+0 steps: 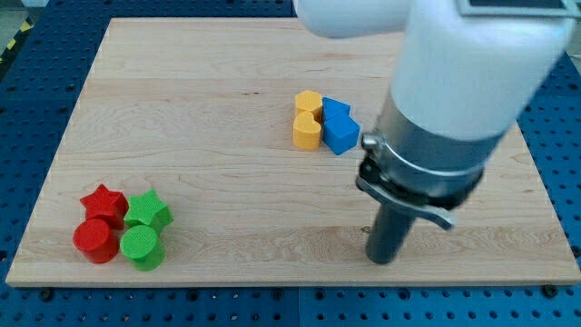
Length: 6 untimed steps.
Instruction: Move your arm to the bottom left
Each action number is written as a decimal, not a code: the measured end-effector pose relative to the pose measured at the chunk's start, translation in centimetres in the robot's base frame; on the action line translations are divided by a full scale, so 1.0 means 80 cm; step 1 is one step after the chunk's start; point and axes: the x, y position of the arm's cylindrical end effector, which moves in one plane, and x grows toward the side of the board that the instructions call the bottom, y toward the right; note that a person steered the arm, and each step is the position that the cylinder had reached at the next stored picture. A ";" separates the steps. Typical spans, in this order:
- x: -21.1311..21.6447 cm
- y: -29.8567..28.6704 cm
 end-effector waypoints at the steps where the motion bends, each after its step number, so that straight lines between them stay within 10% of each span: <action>1: -0.032 -0.030; 6: -0.132 -0.384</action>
